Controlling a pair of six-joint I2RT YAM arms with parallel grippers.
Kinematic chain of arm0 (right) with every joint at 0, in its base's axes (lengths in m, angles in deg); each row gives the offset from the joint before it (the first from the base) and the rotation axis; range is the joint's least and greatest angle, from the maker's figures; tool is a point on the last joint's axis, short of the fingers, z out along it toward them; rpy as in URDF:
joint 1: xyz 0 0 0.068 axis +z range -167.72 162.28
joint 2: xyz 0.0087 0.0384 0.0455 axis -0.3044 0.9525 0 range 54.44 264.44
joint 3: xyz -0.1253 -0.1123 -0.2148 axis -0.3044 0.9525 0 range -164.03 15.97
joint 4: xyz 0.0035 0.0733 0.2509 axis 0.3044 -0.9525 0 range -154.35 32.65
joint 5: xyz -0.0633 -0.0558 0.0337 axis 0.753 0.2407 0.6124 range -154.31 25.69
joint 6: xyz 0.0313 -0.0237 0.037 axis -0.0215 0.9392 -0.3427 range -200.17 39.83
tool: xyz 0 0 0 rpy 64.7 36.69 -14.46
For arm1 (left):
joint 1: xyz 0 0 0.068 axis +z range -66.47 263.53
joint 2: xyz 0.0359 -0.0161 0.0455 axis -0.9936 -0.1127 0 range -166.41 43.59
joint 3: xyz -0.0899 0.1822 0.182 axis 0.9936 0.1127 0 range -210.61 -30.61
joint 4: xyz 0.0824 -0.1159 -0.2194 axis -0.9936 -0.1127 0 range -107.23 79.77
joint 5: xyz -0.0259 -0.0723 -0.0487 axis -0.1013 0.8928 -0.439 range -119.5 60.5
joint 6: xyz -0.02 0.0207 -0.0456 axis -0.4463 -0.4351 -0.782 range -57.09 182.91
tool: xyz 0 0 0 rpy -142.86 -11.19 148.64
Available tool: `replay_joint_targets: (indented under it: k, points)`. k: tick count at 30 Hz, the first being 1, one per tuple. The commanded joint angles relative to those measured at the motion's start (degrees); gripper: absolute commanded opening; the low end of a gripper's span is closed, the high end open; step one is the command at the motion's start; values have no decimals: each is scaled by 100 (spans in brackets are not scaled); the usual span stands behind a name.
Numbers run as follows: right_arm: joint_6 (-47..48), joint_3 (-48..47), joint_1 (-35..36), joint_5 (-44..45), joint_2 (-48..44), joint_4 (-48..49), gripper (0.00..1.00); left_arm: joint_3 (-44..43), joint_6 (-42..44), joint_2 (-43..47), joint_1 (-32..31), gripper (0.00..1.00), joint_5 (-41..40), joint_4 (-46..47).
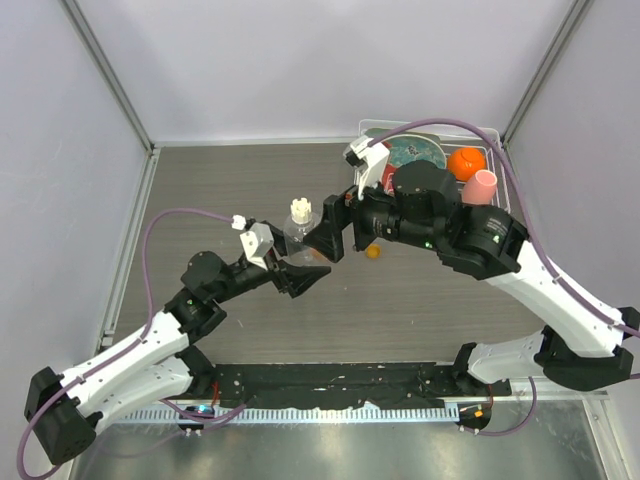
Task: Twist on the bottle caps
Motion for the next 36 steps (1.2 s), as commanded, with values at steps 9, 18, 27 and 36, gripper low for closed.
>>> replay_joint_targets:
  k: [9,18,27,36]
  points:
    - [1417,-1421,35,-1267,97,-976,97,-211,-140,139,52,0,337,488]
    - [1945,-1914,35,-2384,492,-669,95,-264,-289,95,61,8,2007,461]
    - [1998,-1809,26,-2613,510,-510,92,-334,-360,-10,61,4,2386,435]
    - [1892,-1554,26,-2736,598,-387,76,-317,-421,7,61,2,2176,435]
